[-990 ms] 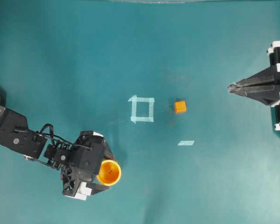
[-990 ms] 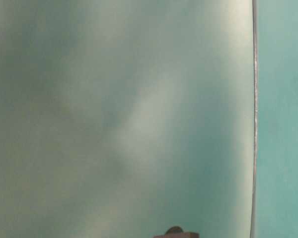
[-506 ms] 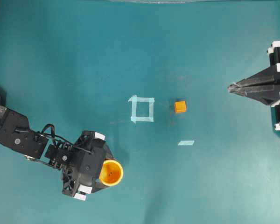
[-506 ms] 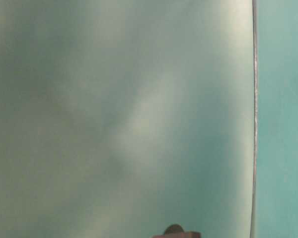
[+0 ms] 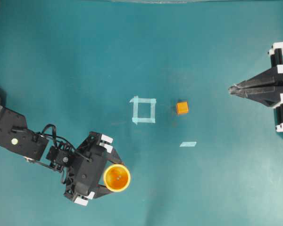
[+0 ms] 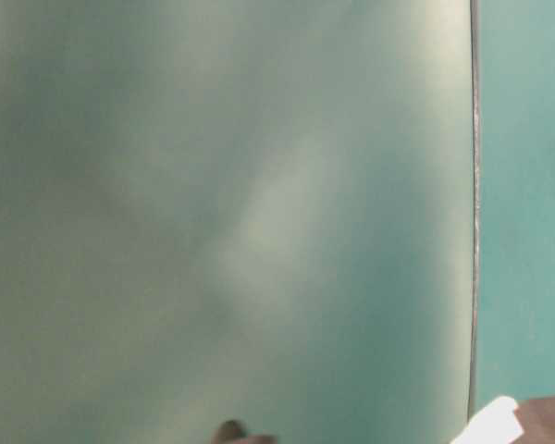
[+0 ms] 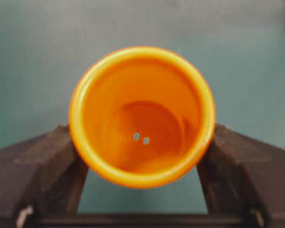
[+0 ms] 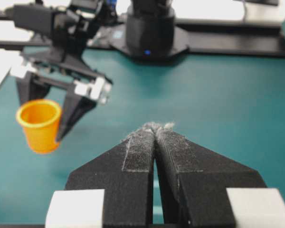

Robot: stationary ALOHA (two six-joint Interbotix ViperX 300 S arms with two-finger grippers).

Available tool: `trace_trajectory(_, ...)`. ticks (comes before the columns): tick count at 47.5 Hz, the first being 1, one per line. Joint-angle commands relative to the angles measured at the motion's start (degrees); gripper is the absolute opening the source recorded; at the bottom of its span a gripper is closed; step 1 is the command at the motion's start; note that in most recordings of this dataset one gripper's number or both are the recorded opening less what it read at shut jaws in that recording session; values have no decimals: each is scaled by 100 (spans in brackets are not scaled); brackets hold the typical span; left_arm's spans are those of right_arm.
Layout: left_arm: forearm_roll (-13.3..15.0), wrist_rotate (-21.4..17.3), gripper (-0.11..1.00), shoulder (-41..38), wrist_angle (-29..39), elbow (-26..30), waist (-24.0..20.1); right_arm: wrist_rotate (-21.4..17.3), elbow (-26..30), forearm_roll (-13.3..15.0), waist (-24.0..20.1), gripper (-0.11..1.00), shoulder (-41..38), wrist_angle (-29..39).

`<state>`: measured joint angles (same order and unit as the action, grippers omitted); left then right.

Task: Lift the orange cup with left arm.
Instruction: 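Raise the left gripper holding the orange cup off the table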

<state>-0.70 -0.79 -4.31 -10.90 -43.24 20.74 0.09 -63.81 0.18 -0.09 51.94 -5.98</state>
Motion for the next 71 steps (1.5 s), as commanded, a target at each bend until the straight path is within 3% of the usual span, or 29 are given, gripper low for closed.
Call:
trace_trajectory(1, -18, -18, 66, 272, -105, 97, -18, -9, 167, 0, 0, 0, -18, -18)
trace_trajectory(18, -18, 0, 66, 1090, 105, 70, -18, -9, 167, 0, 0, 0, -18, -18)
trace_trajectory(37, -9, 114, 66, 2391, 1169, 97, -44, 0, 176, 9, 0, 0, -9, -18)
trace_trajectory(50, -18, 123, 66, 2689, 1494, 193, -167, 0, 176, 9, 0, 0, -18, -18)
trace_trajectory(71, -18, 123, 66, 2689, 2558, 668, -229, 9, 167, 0, 0, 0, -18, -18)
